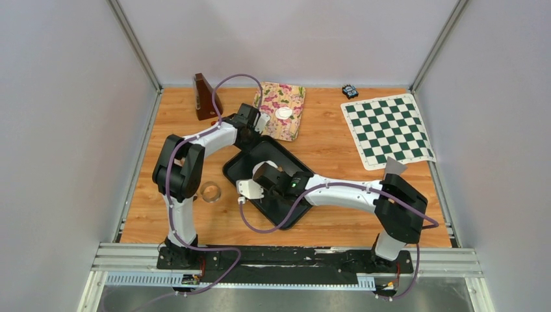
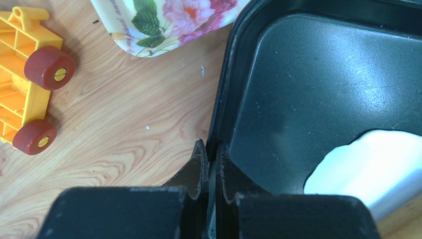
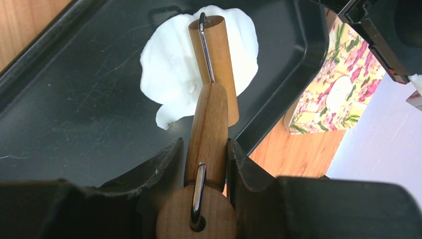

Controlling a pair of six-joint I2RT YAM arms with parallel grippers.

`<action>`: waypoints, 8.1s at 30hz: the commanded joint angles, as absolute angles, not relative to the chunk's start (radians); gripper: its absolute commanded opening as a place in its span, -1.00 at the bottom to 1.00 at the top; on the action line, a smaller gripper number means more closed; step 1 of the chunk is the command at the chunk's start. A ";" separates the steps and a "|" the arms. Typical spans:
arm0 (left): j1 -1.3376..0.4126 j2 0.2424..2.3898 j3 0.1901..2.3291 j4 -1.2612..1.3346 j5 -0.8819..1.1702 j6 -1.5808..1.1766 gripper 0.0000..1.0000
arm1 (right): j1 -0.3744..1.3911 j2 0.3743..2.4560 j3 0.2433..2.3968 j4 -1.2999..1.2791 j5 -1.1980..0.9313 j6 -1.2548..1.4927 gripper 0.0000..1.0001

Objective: Roll out the dumpling wrappers from the dough

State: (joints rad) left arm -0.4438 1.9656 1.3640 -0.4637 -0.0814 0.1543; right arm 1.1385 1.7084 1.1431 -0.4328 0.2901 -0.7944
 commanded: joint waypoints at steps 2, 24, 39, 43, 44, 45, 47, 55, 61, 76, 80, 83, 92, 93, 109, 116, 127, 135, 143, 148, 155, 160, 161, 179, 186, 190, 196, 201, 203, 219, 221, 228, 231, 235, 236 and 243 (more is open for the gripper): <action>-0.448 1.974 1.335 -0.483 -0.101 0.083 -1.00 | 1.166 1.707 1.055 -0.641 0.019 -0.759 -1.00; -0.449 1.958 1.324 -0.485 -0.071 0.080 -1.00 | 1.114 1.809 1.136 -0.424 0.142 -0.670 -1.00; -0.449 1.958 1.332 -0.484 -0.086 0.078 -1.00 | 1.114 1.764 1.058 -0.601 -0.034 -0.731 -1.00; -0.449 1.955 1.336 -0.485 -0.090 0.080 -1.00 | 1.133 1.745 1.016 -0.681 -0.087 -0.768 -1.00; -0.448 1.955 1.335 -0.485 -0.091 0.080 -1.00 | 1.137 1.743 1.010 -0.695 -0.094 -0.773 -1.00; -0.448 1.954 1.335 -0.485 -0.093 0.082 -1.00 | 1.141 1.743 1.005 -0.713 -0.100 -0.779 -1.00; -0.448 1.954 1.336 -0.486 -0.094 0.081 -1.00 | 1.148 1.741 0.998 -0.737 -0.113 -0.786 -1.00; -0.448 1.948 1.336 -0.488 -0.100 0.082 -1.00 | 1.158 1.727 0.984 -0.850 -0.177 -0.798 -1.00; -0.448 1.946 1.339 -0.491 -0.100 0.082 -1.00 | 1.160 1.707 0.977 -0.898 -0.206 -0.796 -1.00; -0.450 1.933 1.338 -0.490 -0.095 0.083 -1.00 | 1.118 1.553 1.148 -1.026 -0.107 -0.862 -1.00; -0.449 1.927 1.336 -0.488 -0.085 0.083 -1.00 | 1.029 1.478 1.210 -0.869 -0.010 -0.987 -1.00; -0.449 1.927 1.336 -0.486 -0.073 0.088 -1.00 | 0.968 1.468 1.214 -0.736 0.028 -1.111 -1.00; -0.454 1.942 1.357 -0.490 0.010 0.139 -1.00 | 0.865 1.561 1.326 -0.749 -0.213 -1.380 -1.00; -0.454 1.945 1.361 -0.493 0.018 0.145 -1.00 | 0.862 1.567 1.339 -0.753 -0.228 -1.396 -1.00; -0.477 2.008 1.422 -0.555 0.110 0.256 -1.00 | 0.859 1.599 1.218 -0.818 -0.272 -1.679 -1.00; -0.480 2.004 1.430 -0.561 0.122 0.255 -1.00 | 0.880 1.610 1.076 -0.647 -0.214 -1.685 -1.00; -0.486 1.980 1.424 -0.563 0.145 0.241 -1.00 | 0.882 1.679 1.033 -0.606 -0.298 -1.628 -1.00; -0.486 1.961 1.417 -0.564 0.144 0.242 -1.00 | 0.872 1.641 0.995 -0.674 -0.285 -1.635 -1.00; -0.486 1.951 1.417 -0.566 0.150 0.244 -1.00 | 0.849 1.551 0.875 -0.778 -0.274 -1.668 -1.00; -0.486 1.942 1.414 -0.568 0.154 0.242 -1.00 | 0.836 1.521 0.838 -0.833 -0.281 -1.666 -1.00; -0.486 1.936 1.413 -0.568 0.158 0.241 -1.00 | 0.833 1.489 0.829 -0.910 -0.257 -1.649 -1.00; -0.486 1.937 1.413 -0.566 0.160 0.241 -1.00 | 0.835 1.468 0.840 -0.981 -0.239 -1.625 -1.00; -0.486 1.938 1.411 -0.565 0.159 0.241 -1.00 | 0.835 1.465 0.841 -0.988 -0.229 -1.619 -1.00; -0.486 1.942 1.411 -0.564 0.150 0.236 -1.00 | 0.834 1.415 0.884 -1.097 -0.212 -1.568 -1.00; -0.486 1.946 1.415 -0.563 0.161 0.230 -1.00 | 0.834 1.416 0.913 -1.023 -0.170 -1.529 -1.00; -0.486 1.942 1.416 -0.566 0.168 0.227 -1.00 | 0.804 1.431 1.049 -1.018 -0.170 -1.498 -1.00; -0.486 1.933 1.416 -0.565 0.174 0.223 -1.00 | 0.781 1.474 1.234 -1.030 -0.200 -1.482 -1.00; -0.486 1.932 1.414 -0.562 0.176 0.222 -1.00 | 0.786 1.504 1.236 -0.972 -0.214 -1.477 -1.00; -0.485 1.936 1.415 -0.560 0.177 0.221 -1.00 | 0.799 1.518 1.227 -0.942 -0.218 -1.470 -1.00; -0.488 1.923 1.409 -0.563 0.192 0.218 -1.00 | 0.886 1.675 1.105 -0.708 -0.188 -1.463 -1.00; -0.488 1.922 1.409 -0.563 0.193 0.218 -1.00 | 0.886 1.685 1.078 -0.687 -0.176 -1.490 -1.00; -0.489 1.922 1.411 -0.561 0.198 0.216 -1.00 | 0.894 1.731 1.055 -0.680 -0.202 -1.510 -1.00; -0.489 1.922 1.411 -0.562 0.200 0.216 -1.00 | 0.896 1.749 1.062 -0.651 -0.208 -1.492 -1.00; -0.489 1.923 1.411 -0.561 0.199 0.214 -1.00 | 0.905 1.746 1.120 -0.588 -0.215 -1.421 -1.00; -0.489 1.924 1.412 -0.561 0.198 0.214 -1.00 | 0.905 1.739 1.145 -0.587 -0.216 -1.408 -1.00; -0.489 1.916 1.413 -0.561 0.196 0.211 -1.00 | 0.904 1.678 1.371 -0.672 -0.157 -1.236 -1.00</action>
